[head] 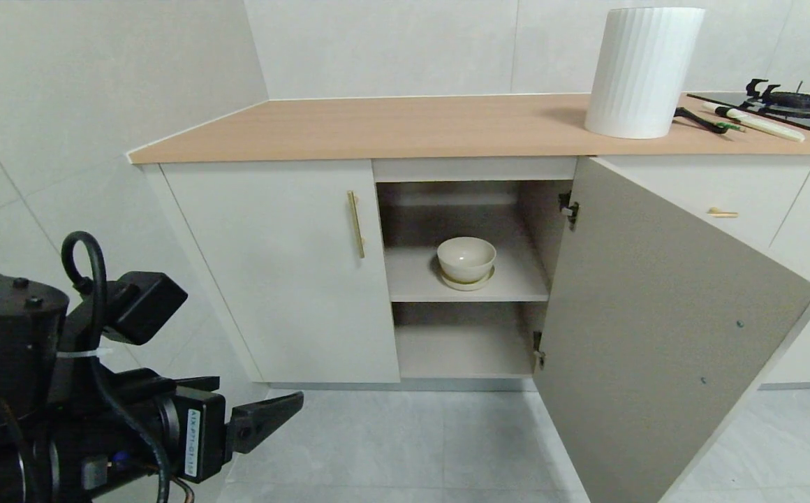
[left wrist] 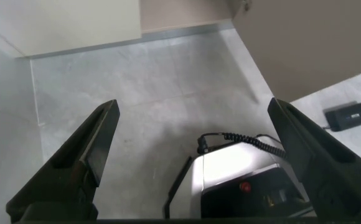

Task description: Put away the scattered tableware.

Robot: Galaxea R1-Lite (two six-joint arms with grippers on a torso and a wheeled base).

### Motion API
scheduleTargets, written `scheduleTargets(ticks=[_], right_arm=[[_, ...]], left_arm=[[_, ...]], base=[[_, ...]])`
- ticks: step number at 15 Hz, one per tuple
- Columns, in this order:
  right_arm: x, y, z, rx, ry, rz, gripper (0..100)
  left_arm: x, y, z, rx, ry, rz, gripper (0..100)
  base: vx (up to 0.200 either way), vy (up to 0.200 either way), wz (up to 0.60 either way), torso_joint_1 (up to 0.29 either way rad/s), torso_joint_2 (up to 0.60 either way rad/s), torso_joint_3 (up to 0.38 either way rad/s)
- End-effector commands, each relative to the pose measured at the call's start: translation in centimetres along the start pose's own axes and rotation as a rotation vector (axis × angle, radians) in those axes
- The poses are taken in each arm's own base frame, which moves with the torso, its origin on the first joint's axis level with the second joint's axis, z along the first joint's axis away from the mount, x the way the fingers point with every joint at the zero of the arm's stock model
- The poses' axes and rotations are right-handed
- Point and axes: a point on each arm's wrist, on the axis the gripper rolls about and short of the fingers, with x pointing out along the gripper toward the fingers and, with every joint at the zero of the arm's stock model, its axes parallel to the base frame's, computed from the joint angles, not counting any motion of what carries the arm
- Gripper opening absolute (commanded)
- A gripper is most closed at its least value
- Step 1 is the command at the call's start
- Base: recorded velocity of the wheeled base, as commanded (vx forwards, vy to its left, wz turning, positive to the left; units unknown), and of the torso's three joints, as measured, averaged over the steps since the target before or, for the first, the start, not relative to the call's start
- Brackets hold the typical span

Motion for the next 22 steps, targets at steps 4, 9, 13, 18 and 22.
scheduleTargets(ticks=[4, 9, 13, 18, 22], right_arm=[[4.1, -2.1, 2.8, 0.153, -0.011, -0.169, 100], [8.2, -2.5, 3.7, 0.193, -0.080, -0.176, 100], [10.6, -1.9, 3.1, 0.168, -0.040, -0.161, 100], [11.1, 1.1, 2.2, 0.081, 0.013, -0.033, 100], [12.3, 4.6, 2.2, -0.015, 0.019, 0.101, 100]], left_arm=[[0.0, 0.0, 0.0, -0.002, 0.001, 0.000, 100], [0.1, 0.0, 0.0, -0.002, 0.002, 0.001, 100], [0.1, 0.0, 0.0, -0.002, 0.002, 0.001, 100], [0.0, 0.0, 0.1, -0.004, -0.004, -0.001, 100], [0.0, 0.0, 0.1, -0.006, -0.007, 0.001, 100]], base=[[0.000, 0.000, 0.00, 0.000, 0.00, 0.000], [0.000, 0.000, 0.00, 0.000, 0.00, 0.000], [0.000, 0.000, 0.00, 0.000, 0.00, 0.000], [0.000, 0.000, 0.00, 0.000, 0.00, 0.000], [0.000, 0.000, 0.00, 0.000, 0.00, 0.000]])
